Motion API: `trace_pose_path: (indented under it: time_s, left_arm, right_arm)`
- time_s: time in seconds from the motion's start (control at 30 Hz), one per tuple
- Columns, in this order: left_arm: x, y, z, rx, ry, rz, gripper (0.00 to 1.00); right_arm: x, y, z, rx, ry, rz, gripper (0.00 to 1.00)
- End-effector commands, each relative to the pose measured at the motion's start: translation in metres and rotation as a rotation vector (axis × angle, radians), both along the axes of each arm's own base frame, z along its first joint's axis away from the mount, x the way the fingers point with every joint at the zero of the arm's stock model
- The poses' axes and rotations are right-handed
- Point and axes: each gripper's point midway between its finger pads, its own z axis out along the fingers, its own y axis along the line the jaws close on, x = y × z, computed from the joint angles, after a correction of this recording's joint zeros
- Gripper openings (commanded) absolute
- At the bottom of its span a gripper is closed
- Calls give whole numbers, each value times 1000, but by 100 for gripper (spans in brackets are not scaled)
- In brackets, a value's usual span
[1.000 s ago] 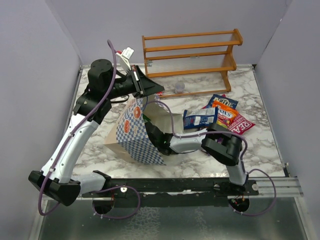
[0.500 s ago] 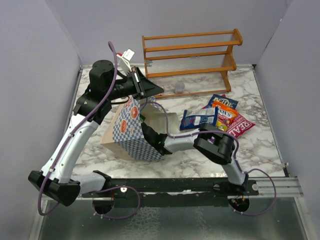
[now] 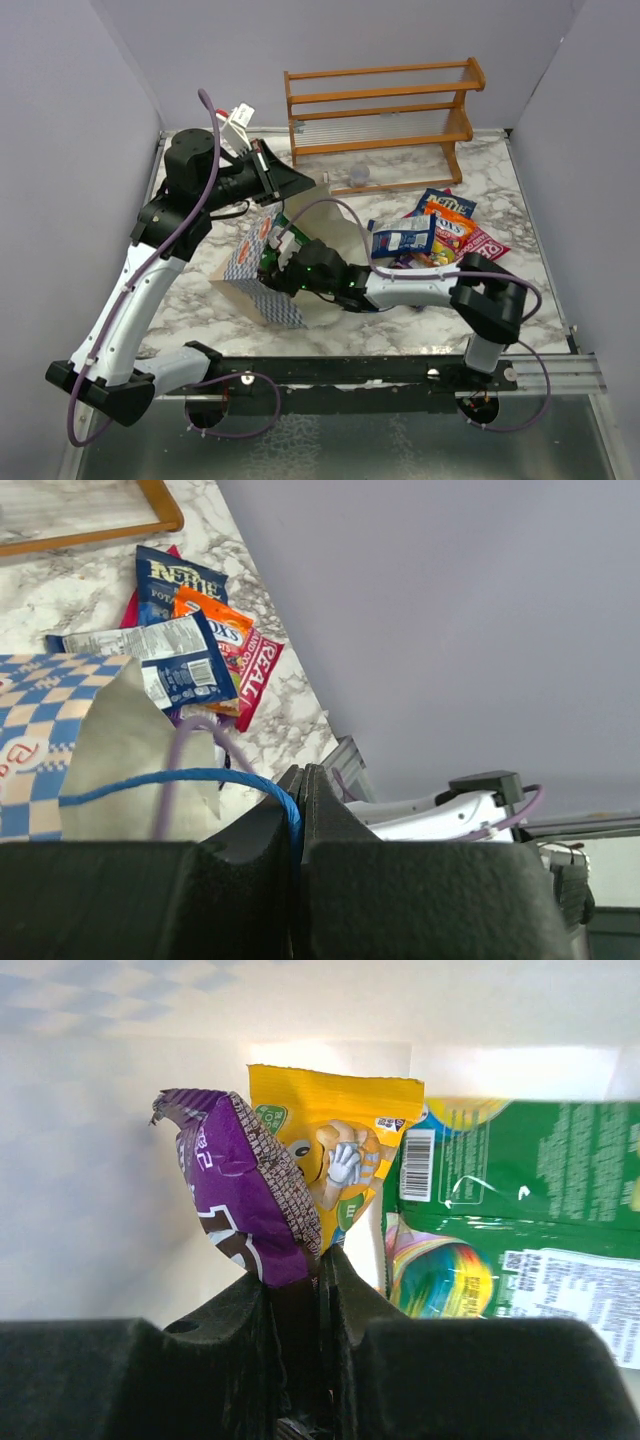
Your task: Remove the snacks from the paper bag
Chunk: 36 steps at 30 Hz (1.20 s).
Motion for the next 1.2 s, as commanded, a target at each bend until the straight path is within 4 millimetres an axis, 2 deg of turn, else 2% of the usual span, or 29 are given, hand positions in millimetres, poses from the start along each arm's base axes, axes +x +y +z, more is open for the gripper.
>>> trace_pose_path:
  time_s: [0.0,0.23,0.43,0.57,0.67,0.8,0.9,1.07,1.17]
  left_arm:
    - [-5,7,8,22,-54,30,0]
    - [-9,6,16,4,-78,12,0]
    - [0,12,19,43,-105,58,0]
    - [16,22,20,98,-131,131,0]
    - [25,25,21,118,-147,161,0]
    - [24,17,24,91,-153,103,0]
    - [18,13,24,79,-148,67,0]
    - [14,13,30,63,-159,54,0]
    - [14,12,33,68,-164,40,0]
  right_arm:
    - [10,-19,40,64,-95,-52,9]
    - [26,-45,71,94,-129,-138,9]
    - [53,-87,113,118,-179,-261,9]
    - [51,-114,147,142,-230,-280,11]
    - [46,-128,156,148,-257,-276,14]
    - [42,-118,140,126,-227,-223,15]
    - [43,-89,114,102,-184,-146,16]
    - [57,-51,74,4,-134,-99,17]
    - [70,-50,59,-36,-134,-165,17]
